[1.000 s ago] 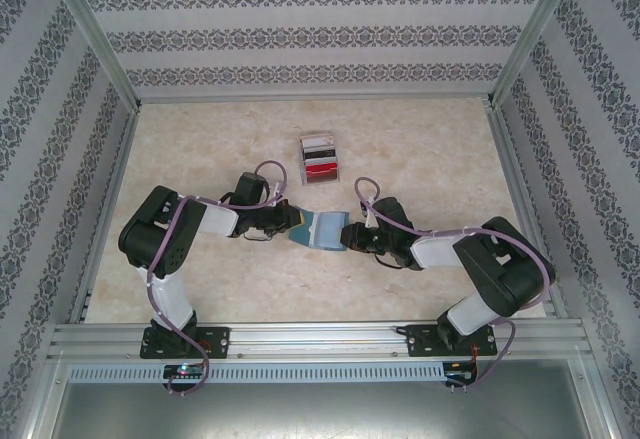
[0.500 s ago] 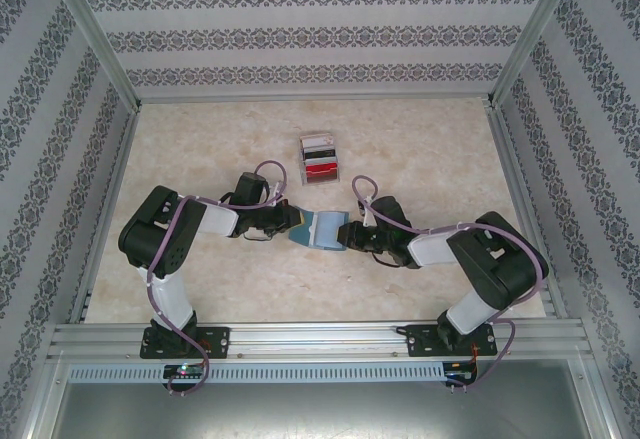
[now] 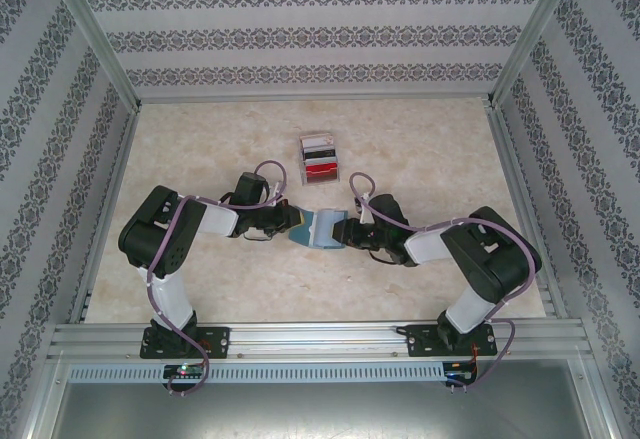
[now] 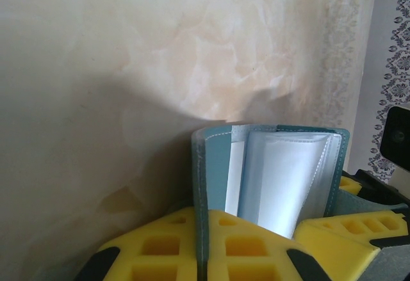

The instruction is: Put the credit cards into the card holder

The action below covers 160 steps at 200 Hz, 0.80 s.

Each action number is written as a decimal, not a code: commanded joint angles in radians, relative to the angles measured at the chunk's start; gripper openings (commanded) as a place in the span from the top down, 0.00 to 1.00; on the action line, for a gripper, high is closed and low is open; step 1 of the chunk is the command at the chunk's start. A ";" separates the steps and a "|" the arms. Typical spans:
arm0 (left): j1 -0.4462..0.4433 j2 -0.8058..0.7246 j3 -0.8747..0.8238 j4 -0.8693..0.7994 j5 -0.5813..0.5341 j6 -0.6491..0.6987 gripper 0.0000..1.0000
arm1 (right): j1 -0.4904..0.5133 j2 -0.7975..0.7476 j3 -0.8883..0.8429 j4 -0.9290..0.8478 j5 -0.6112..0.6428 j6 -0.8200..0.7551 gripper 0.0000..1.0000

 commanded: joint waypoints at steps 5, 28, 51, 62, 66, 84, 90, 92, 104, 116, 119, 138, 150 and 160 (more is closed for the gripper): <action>0.018 0.057 -0.022 -0.036 -0.132 0.020 1.00 | 0.026 0.055 0.023 0.006 0.017 -0.006 0.68; 0.019 0.058 -0.020 -0.037 -0.128 0.019 1.00 | 0.026 0.057 0.026 0.004 0.015 -0.008 0.67; 0.020 0.057 -0.020 -0.037 -0.127 0.020 1.00 | 0.028 0.064 0.029 0.002 0.012 -0.006 0.67; 0.019 0.058 -0.023 -0.036 -0.127 0.018 1.00 | 0.028 0.059 0.027 0.001 0.016 -0.004 0.66; 0.019 0.057 -0.022 -0.035 -0.127 0.018 1.00 | 0.028 0.056 0.025 -0.001 0.019 -0.003 0.65; 0.018 0.055 -0.018 -0.045 -0.133 0.024 1.00 | 0.028 0.027 0.014 -0.025 0.042 -0.003 0.52; 0.019 0.057 -0.018 -0.045 -0.133 0.022 1.00 | 0.026 0.014 0.010 -0.037 0.052 -0.006 0.52; 0.019 0.057 -0.020 -0.044 -0.133 0.022 1.00 | 0.025 0.011 0.008 -0.040 0.054 -0.008 0.52; 0.019 0.056 -0.020 -0.042 -0.129 0.018 1.00 | 0.015 -0.012 -0.005 -0.049 0.061 -0.014 0.52; 0.020 0.054 -0.020 -0.045 -0.132 0.022 1.00 | 0.004 -0.032 -0.021 -0.046 0.058 -0.008 0.56; 0.019 0.053 -0.020 -0.048 -0.134 0.024 1.00 | 0.001 -0.036 -0.025 -0.048 0.058 -0.009 0.57; 0.018 0.055 -0.019 -0.050 -0.136 0.024 1.00 | -0.007 -0.057 -0.036 -0.064 0.053 -0.015 0.62; 0.019 0.056 -0.019 -0.044 -0.132 0.021 1.00 | -0.009 -0.067 -0.045 -0.067 0.058 -0.017 0.62; 0.019 0.055 -0.019 -0.047 -0.132 0.021 1.00 | -0.011 -0.076 -0.056 -0.067 0.068 -0.015 0.61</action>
